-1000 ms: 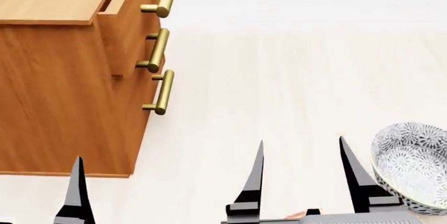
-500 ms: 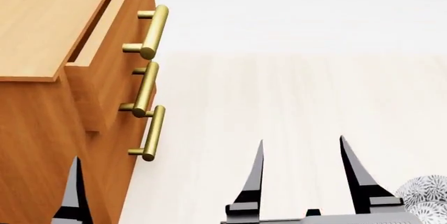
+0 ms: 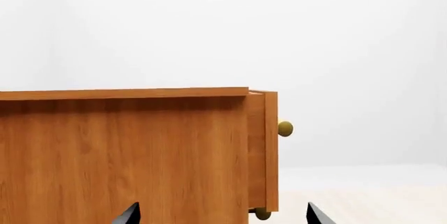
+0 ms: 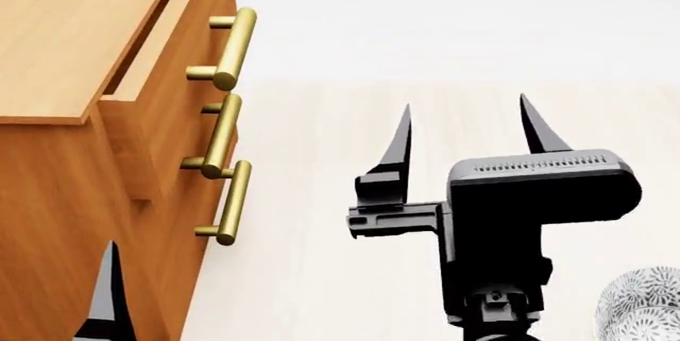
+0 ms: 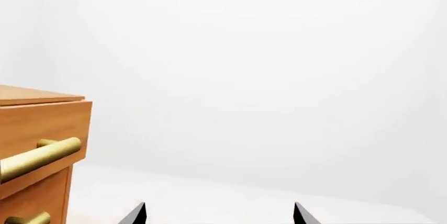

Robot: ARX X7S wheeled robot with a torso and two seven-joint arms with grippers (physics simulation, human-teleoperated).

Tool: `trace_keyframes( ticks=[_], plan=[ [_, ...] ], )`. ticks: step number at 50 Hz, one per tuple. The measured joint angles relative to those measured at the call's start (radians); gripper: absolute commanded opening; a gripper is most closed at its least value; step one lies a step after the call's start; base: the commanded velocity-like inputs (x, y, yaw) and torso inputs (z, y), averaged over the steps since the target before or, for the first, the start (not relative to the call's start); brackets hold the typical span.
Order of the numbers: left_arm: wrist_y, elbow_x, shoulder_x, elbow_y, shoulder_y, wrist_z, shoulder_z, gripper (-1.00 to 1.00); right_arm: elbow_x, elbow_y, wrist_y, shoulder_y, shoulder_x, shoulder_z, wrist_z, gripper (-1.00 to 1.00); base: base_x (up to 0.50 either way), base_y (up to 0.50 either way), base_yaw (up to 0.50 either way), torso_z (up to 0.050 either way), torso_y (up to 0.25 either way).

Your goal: Close the top drawer of the cabinet and put the bowl on top of it.

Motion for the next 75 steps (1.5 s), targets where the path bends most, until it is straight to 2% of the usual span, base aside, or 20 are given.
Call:
trace_keyframes(
  ticks=[9,21,39,54,75],
  plan=[
    [-0.004,-0.003,-0.009,0.010,0.001,-0.009,0.004,1.00,-0.005,0.204,0.045,0.214,-0.038,-0.031,-0.013,1.00,0.00,0.00,0.00,0.000,0.000],
    [-0.003,-0.008,-0.019,0.014,0.003,-0.018,0.008,1.00,-0.021,0.499,0.013,0.428,-0.112,-0.084,-0.017,1.00,0.00,0.00,0.00,0.000,0.000],
    [0.003,-0.013,-0.033,0.005,0.003,-0.029,0.012,1.00,0.005,0.832,-0.086,0.592,-0.200,-0.191,0.010,1.00,0.00,0.00,0.00,0.000,0.000],
    [0.010,-0.014,-0.043,-0.007,0.004,-0.037,0.016,1.00,0.126,1.015,-0.187,0.662,-0.222,-0.370,0.076,1.00,0.00,0.00,0.00,0.000,0.000],
    [0.019,-0.020,-0.056,-0.015,0.011,-0.050,0.017,1.00,0.438,1.165,-0.360,0.761,-0.226,-0.746,0.197,1.00,0.00,0.00,0.00,0.000,0.000]
  ],
)
